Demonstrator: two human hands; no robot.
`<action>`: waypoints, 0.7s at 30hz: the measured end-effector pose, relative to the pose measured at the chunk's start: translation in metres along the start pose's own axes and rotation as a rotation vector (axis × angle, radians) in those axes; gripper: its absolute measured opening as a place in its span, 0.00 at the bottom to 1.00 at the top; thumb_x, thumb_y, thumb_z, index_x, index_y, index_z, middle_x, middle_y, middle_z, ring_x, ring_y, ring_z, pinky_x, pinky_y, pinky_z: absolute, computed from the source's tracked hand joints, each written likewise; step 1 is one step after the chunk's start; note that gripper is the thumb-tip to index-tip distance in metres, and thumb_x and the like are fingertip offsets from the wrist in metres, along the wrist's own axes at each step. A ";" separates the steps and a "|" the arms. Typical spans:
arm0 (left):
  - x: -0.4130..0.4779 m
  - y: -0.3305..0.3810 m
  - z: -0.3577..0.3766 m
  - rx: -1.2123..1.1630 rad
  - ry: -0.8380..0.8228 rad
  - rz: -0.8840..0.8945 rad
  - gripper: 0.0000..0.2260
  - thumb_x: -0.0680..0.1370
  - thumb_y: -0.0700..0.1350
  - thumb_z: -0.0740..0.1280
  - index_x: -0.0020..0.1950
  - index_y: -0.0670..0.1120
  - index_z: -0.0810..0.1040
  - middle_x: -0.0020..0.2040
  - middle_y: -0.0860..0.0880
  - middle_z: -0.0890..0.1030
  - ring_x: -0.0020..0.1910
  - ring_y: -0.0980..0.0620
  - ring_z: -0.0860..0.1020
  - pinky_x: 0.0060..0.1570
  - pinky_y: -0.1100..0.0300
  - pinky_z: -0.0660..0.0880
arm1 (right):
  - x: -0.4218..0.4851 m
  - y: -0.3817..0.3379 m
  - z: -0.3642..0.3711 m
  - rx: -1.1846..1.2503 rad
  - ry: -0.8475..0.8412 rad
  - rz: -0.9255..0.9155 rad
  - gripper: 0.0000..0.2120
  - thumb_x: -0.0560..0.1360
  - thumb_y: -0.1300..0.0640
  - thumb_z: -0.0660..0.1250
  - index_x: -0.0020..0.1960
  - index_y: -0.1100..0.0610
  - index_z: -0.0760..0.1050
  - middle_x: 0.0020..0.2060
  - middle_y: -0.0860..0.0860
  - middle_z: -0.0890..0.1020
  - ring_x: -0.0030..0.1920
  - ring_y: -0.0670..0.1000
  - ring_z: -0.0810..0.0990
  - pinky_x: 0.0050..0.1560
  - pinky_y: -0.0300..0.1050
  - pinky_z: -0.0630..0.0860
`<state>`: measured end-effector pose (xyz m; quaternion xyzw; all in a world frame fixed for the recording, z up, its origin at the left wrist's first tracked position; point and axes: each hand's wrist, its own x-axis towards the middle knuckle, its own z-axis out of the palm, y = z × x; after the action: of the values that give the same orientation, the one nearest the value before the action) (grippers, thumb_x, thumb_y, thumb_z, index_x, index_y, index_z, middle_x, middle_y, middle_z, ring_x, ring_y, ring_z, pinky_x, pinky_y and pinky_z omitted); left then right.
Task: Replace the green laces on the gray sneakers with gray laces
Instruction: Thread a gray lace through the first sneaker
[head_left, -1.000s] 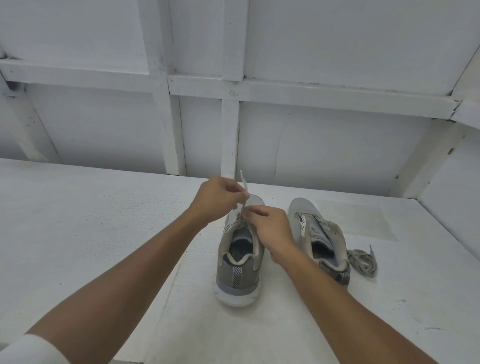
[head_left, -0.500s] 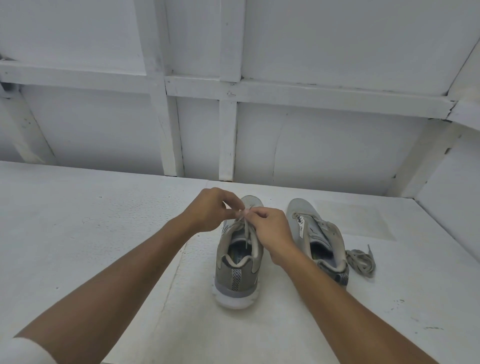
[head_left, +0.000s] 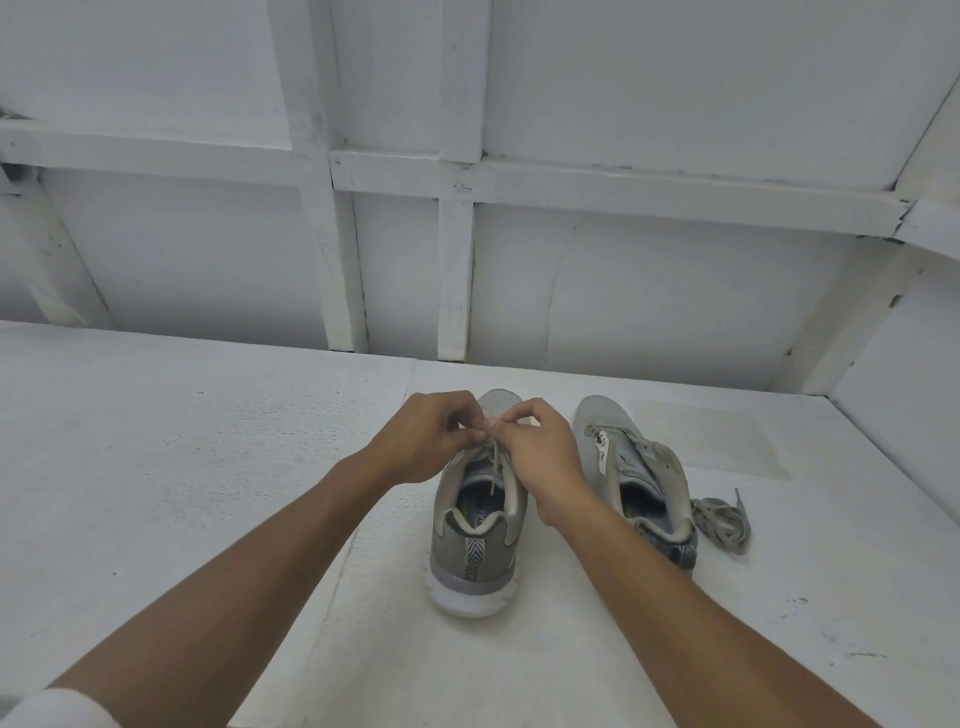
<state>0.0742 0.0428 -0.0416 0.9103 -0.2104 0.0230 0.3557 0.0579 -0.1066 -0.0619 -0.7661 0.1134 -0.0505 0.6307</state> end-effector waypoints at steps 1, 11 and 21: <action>-0.001 0.001 0.000 0.003 0.007 0.000 0.04 0.77 0.47 0.70 0.44 0.52 0.77 0.42 0.56 0.79 0.42 0.53 0.76 0.41 0.61 0.73 | -0.001 -0.001 0.000 -0.017 0.005 -0.003 0.06 0.71 0.53 0.72 0.40 0.50 0.76 0.41 0.49 0.83 0.45 0.53 0.82 0.49 0.51 0.80; -0.002 0.013 0.001 0.044 0.004 -0.024 0.04 0.78 0.44 0.68 0.45 0.50 0.75 0.40 0.57 0.74 0.37 0.57 0.71 0.34 0.69 0.65 | -0.016 -0.017 -0.010 -0.442 -0.044 -0.251 0.08 0.76 0.56 0.65 0.50 0.51 0.84 0.41 0.46 0.83 0.41 0.45 0.79 0.36 0.29 0.68; -0.005 0.005 -0.002 0.137 0.011 0.126 0.02 0.78 0.45 0.67 0.47 0.48 0.76 0.40 0.61 0.74 0.40 0.53 0.74 0.37 0.62 0.70 | -0.007 -0.012 -0.008 -0.484 -0.138 -0.148 0.04 0.77 0.57 0.67 0.46 0.54 0.80 0.45 0.53 0.81 0.40 0.49 0.79 0.38 0.39 0.74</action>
<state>0.0675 0.0423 -0.0380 0.9174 -0.2632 0.0648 0.2916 0.0511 -0.1107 -0.0477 -0.9026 0.0225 -0.0158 0.4297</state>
